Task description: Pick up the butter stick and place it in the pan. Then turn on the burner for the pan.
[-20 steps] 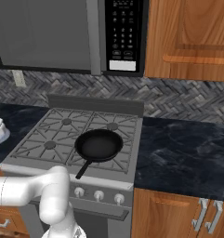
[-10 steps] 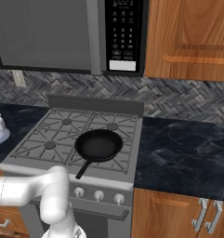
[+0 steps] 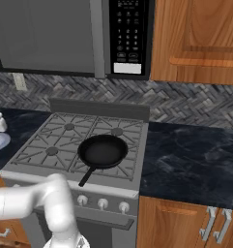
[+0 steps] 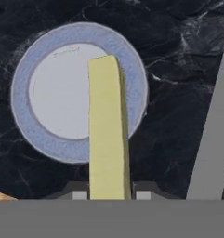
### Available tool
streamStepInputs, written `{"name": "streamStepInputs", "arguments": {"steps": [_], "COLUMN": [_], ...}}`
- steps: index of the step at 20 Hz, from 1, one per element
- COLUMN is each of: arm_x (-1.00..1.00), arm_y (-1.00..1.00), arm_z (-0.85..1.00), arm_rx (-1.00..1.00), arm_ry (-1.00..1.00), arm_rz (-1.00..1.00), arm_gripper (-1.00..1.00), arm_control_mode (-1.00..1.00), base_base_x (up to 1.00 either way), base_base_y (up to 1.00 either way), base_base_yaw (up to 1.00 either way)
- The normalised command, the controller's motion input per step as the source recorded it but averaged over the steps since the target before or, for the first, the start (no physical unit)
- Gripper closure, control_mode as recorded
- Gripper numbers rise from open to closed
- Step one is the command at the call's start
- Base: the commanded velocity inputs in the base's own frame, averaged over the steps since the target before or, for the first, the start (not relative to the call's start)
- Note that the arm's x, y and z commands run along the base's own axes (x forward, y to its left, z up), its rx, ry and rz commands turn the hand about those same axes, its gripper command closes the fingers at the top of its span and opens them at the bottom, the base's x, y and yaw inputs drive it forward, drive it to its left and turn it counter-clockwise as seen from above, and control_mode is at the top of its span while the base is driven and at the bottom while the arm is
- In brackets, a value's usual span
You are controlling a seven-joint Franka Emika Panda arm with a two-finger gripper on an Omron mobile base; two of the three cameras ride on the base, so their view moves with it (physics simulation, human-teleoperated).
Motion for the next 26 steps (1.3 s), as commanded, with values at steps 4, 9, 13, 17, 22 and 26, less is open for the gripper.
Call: {"name": "streamStepInputs", "arguments": {"steps": [4,9,13,17,22,26], "arm_x": [-0.55,-0.61,-0.57,-0.52,-0.45,-0.45], "arm_y": [-0.96,-1.0,-1.0,-1.0,-1.0,-1.0], "arm_z": [0.25,0.19,0.18,0.33,0.38,0.34], "arm_rx": [0.0,0.0,0.03,0.04,0.06,0.06], "arm_ry": [-0.03,-0.03,-0.07,-0.04,-0.03,-0.05], "arm_rz": [0.0,0.0,0.0,0.0,0.0,0.0], "arm_gripper": [1.0,1.0,1.0,1.0,1.0,1.0], "arm_control_mode": [-1.0,-1.0,-1.0,-1.0,-1.0,-1.0], "base_base_x": [0.0,0.0,0.0,0.0,0.0,0.0], "base_base_y": [0.0,0.0,0.0,0.0,0.0,0.0], "base_base_yaw": [0.0,0.0,0.0,0.0,0.0,0.0]}}
